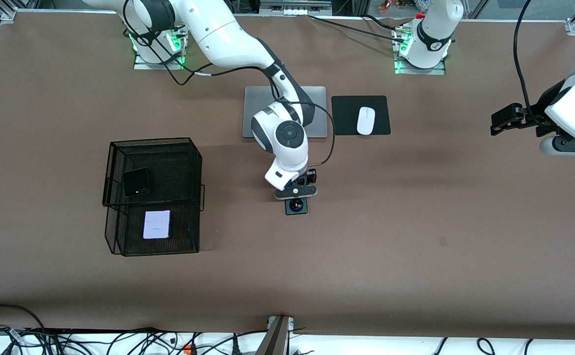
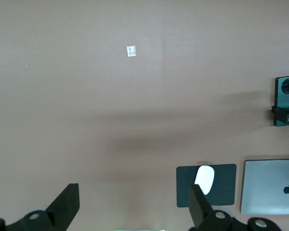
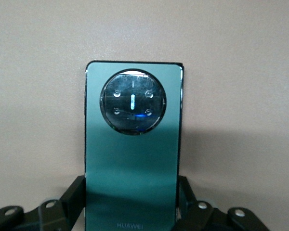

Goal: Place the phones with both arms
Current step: 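Carry the green phone over the basket with the right gripper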

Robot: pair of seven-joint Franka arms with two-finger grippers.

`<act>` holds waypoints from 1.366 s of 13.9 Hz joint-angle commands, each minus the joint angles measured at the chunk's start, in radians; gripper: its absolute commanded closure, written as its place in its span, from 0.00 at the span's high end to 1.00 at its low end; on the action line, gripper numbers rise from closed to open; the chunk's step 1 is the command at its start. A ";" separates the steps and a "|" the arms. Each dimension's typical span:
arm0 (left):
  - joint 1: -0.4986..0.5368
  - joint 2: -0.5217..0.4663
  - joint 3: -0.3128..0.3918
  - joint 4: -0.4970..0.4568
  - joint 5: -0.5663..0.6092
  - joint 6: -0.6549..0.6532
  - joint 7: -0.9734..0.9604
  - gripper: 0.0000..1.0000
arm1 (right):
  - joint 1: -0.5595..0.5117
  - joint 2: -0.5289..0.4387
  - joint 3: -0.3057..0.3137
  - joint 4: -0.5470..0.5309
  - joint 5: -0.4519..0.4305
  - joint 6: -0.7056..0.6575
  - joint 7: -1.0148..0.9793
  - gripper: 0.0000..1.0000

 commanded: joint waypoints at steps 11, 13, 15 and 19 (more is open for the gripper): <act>0.011 -0.010 0.005 -0.008 -0.018 0.008 0.018 1.00 | 0.010 -0.123 -0.150 -0.005 -0.008 -0.134 0.000 0.00; 0.011 -0.010 0.006 -0.008 -0.016 0.008 0.017 1.00 | 0.010 -0.166 -0.208 -0.013 -0.010 -0.212 -0.034 0.00; 0.009 -0.010 0.006 -0.008 -0.015 0.008 0.017 1.00 | 0.010 -0.218 -0.271 -0.062 -0.008 -0.297 -0.121 0.00; 0.008 -0.010 0.006 -0.008 -0.010 0.008 0.018 1.00 | 0.009 -0.387 -0.363 -0.285 -0.004 -0.345 -0.377 0.00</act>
